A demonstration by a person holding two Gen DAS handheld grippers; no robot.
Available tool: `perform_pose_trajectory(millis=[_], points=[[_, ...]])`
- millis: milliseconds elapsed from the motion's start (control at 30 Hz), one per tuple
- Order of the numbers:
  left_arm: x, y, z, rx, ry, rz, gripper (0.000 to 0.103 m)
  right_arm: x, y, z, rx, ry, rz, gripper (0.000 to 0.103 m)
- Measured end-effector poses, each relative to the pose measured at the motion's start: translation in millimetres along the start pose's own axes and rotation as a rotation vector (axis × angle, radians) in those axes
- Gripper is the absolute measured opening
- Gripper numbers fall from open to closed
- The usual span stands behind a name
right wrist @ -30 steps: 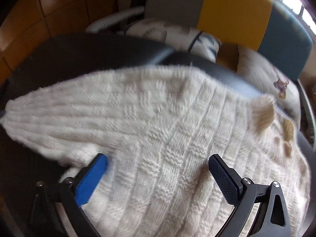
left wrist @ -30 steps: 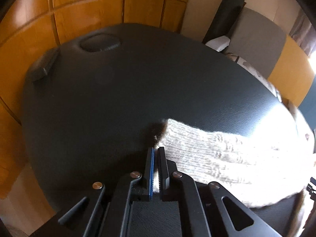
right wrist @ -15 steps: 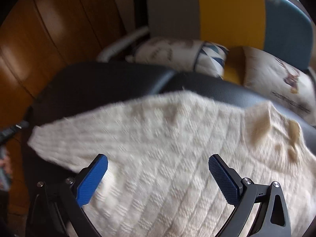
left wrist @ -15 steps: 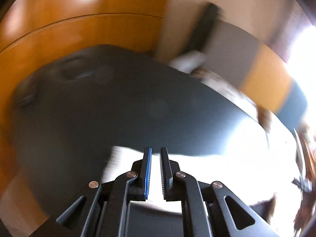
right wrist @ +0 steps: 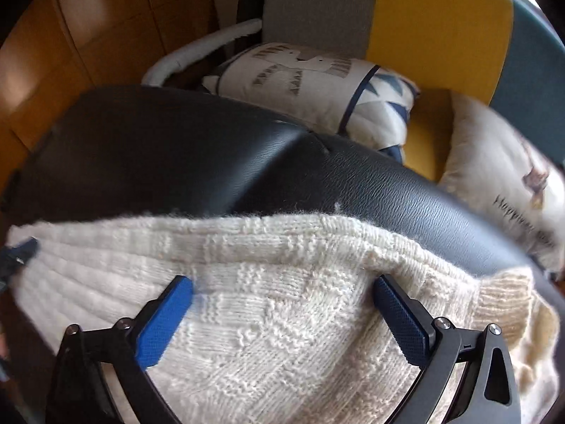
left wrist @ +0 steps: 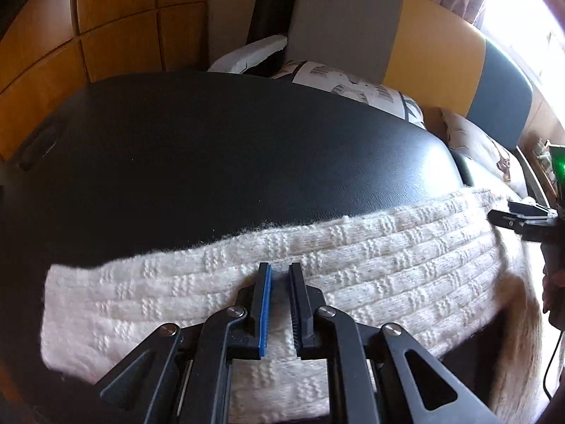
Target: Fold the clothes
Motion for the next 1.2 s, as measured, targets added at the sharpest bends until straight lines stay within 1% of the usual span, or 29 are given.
perform_pose_trajectory(millis=[67, 133, 200, 267, 333, 367, 400, 467, 500, 600, 633, 767, 867, 900, 933, 1000, 1067, 1167, 1200], points=[[19.0, -0.8, -7.9, -0.004, 0.0, 0.017, 0.011, -2.8, 0.3, -2.4, -0.019, -0.008, -0.011, 0.103], [19.4, -0.4, -7.3, 0.01, 0.007, 0.026, 0.01, -0.1, 4.0, -5.2, -0.02, -0.008, -0.019, 0.103], [11.8, -7.8, 1.5, 0.022, 0.019, 0.019, 0.01, 7.9, 19.4, -11.6, -0.028, 0.005, -0.007, 0.103], [7.0, 8.0, 5.4, -0.001, 0.037, -0.048, 0.01, 15.9, 34.8, -18.0, -0.036, 0.018, 0.005, 0.103], [-7.0, 26.4, 2.6, -0.031, 0.021, -0.152, 0.011, 23.8, 50.2, -24.4, -0.044, 0.03, 0.017, 0.103], [-16.0, 35.2, -1.9, -0.033, 0.008, -0.209, 0.011, 27.7, 57.8, -28.3, -0.047, 0.037, 0.022, 0.103], [-28.3, 42.0, -8.2, -0.023, -0.009, -0.269, 0.011, 30.4, 63.9, -39.1, -0.038, 0.044, 0.018, 0.103], [-56.3, 51.8, -21.2, -0.002, -0.06, -0.363, 0.011, 35.7, 76.1, -60.7, -0.021, 0.057, 0.01, 0.103], [-72.7, 54.8, -28.7, 0.013, -0.091, -0.398, 0.012, 38.2, 82.2, -71.8, -0.012, 0.063, 0.005, 0.103], [-111.8, 61.4, -51.2, 0.063, -0.154, -0.45, 0.013, 38.6, 99.3, -110.5, 0.022, 0.047, -0.039, 0.103], [-120.0, 61.5, -57.1, 0.081, -0.155, -0.461, 0.016, 34.6, 104.0, -119.6, 0.023, 0.034, -0.041, 0.103], [-141.3, 50.4, -62.5, 0.15, -0.126, -0.49, 0.017, 15.8, 115.0, -153.2, 0.027, -0.017, -0.073, 0.103], [-146.5, 52.3, -71.0, 0.171, -0.107, -0.502, 0.014, -2.8, 117.7, -177.7, 0.039, -0.056, -0.108, 0.103], [-149.4, 53.4, -73.7, 0.155, -0.121, -0.491, 0.013, -10.7, 119.3, -187.4, 0.041, -0.071, -0.128, 0.103], [-152.4, 54.5, -76.3, 0.14, -0.135, -0.479, 0.009, -17.4, 122.0, -194.5, 0.03, -0.089, -0.129, 0.103], [-155.3, 55.3, -80.3, 0.112, -0.159, -0.441, 0.01, -36.2, 130.6, -209.9, -0.017, -0.156, -0.103, 0.103], [-156.4, 55.8, -83.2, 0.091, -0.179, -0.399, 0.011, -50.2, 135.5, -217.7, -0.068, -0.173, -0.117, 0.103], [-157.1, 60.4, -81.6, 0.103, -0.181, -0.38, 0.014, -53.8, 137.8, -219.9, -0.08, -0.178, -0.121, 0.103], [-157.0, 61.0, -79.2, 0.117, -0.174, -0.376, 0.018, -52.8, 138.0, -218.9, -0.078, -0.178, -0.124, 0.103]])
Point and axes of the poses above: each gripper's, at about its wrist camera, not at the fingertips, and y roughly against the way its jaws point, x to its left, z to its top, the point moved 4 cm from there along -y, roughly the way its jaws point, and after that the axes turned 15 degrees about z, right-handed, at the moved point
